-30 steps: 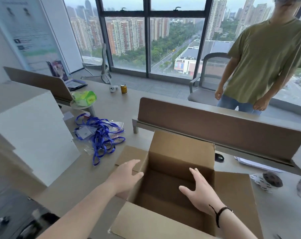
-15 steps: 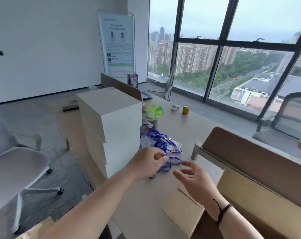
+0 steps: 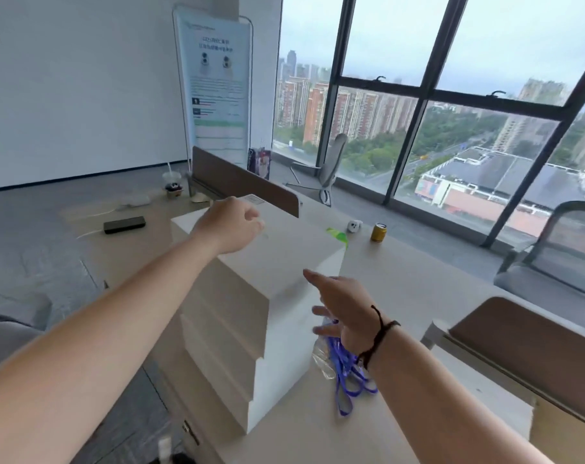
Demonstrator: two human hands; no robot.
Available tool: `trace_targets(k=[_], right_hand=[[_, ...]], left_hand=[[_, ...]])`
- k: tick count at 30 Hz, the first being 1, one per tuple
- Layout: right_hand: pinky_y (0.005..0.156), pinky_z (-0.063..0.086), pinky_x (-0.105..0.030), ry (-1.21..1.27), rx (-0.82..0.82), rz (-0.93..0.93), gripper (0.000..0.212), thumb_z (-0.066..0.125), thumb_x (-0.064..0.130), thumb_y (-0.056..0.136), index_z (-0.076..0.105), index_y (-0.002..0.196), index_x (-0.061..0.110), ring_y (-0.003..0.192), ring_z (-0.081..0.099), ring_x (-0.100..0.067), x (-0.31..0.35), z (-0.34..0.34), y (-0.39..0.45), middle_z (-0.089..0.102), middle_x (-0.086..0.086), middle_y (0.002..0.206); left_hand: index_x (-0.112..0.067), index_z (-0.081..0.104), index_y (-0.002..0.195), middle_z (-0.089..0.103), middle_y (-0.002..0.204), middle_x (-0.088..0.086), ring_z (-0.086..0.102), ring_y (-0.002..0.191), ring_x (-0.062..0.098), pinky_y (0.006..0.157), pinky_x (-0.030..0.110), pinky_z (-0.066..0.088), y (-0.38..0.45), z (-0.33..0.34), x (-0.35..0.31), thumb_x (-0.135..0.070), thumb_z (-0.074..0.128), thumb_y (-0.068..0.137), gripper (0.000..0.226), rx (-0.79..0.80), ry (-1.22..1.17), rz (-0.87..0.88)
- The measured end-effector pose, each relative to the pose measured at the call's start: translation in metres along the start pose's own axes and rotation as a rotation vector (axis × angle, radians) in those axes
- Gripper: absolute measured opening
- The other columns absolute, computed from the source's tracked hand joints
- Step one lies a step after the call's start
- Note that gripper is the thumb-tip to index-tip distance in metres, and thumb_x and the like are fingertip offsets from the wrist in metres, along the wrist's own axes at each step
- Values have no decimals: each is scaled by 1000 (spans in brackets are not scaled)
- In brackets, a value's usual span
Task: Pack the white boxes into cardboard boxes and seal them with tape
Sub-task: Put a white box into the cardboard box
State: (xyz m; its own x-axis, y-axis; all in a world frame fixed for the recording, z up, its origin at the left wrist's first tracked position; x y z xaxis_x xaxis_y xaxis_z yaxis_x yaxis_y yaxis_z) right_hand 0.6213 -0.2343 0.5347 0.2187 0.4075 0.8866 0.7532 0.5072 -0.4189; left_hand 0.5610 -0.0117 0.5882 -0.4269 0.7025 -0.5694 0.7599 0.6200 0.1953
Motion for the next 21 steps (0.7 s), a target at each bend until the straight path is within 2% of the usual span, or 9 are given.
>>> trace_targets(k=[2,4,5,8,11,16,19,21], right_hand=[[94,55,-56,15,-29,55,39,69,43,93,60,111,9,118,60,-34,8,11,17,56,-10,112],[98,52,-58,28,-57,113,42,67,46,94,52,114,12,110,57,-31,10,18,32,54,-5,100],[99,50,-59,40,-73,139,42,66,47,94,49,116,15,109,55,-31,10,22,38,53,-4,101],[99,49,-60,64,-111,207,46,66,52,92,47,118,20,110,52,-32,7,31,52,48,-7,118],[99,48,-62,79,-140,245,50,67,55,90,49,120,20,109,51,-34,7,36,61,48,-6,119],[94,50,-66,128,-168,267,60,66,54,92,49,138,19,124,51,-41,10,45,69,50,-6,130],[95,47,-71,160,-191,269,63,63,54,94,46,142,18,118,48,-40,12,48,71,45,-4,125],[94,46,-73,169,-207,273,65,63,52,94,45,144,15,119,48,-43,12,47,71,45,-5,124]], left_hand=[[-16,60,136,60,141,6,54,130,28,110,40,42,31,-5,28,-40,66,92,51,42,103,-39],[-15,53,142,51,150,10,47,137,31,111,39,39,55,-6,53,-46,66,91,61,77,162,-92],[-13,51,143,48,151,12,46,138,32,111,39,39,66,-5,65,-49,65,91,65,99,177,-122],[-2,56,135,53,143,17,53,127,35,102,38,44,92,-1,93,-59,57,92,71,156,210,-166],[1,64,119,61,130,21,60,115,37,92,38,47,110,5,106,-66,50,92,74,150,221,-195],[-6,63,122,61,133,18,59,121,36,100,41,47,117,15,99,-73,44,89,77,107,294,-212],[-8,65,118,63,131,18,59,119,37,99,42,48,119,16,101,-74,43,89,76,85,309,-213],[-7,63,124,61,134,18,58,122,37,100,42,48,117,15,100,-74,42,89,79,79,320,-223]])
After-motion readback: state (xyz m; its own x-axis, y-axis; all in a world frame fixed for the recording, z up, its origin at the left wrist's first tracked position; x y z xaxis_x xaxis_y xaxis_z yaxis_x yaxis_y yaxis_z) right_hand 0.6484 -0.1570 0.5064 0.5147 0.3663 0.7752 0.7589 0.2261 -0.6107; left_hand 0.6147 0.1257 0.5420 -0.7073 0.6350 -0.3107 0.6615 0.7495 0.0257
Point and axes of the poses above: each hand's wrist, its own y-axis towards the middle knuckle, its own z-axis out of the palm, x = y × z, the point moved 4 cm from there along y, towards the middle knuckle
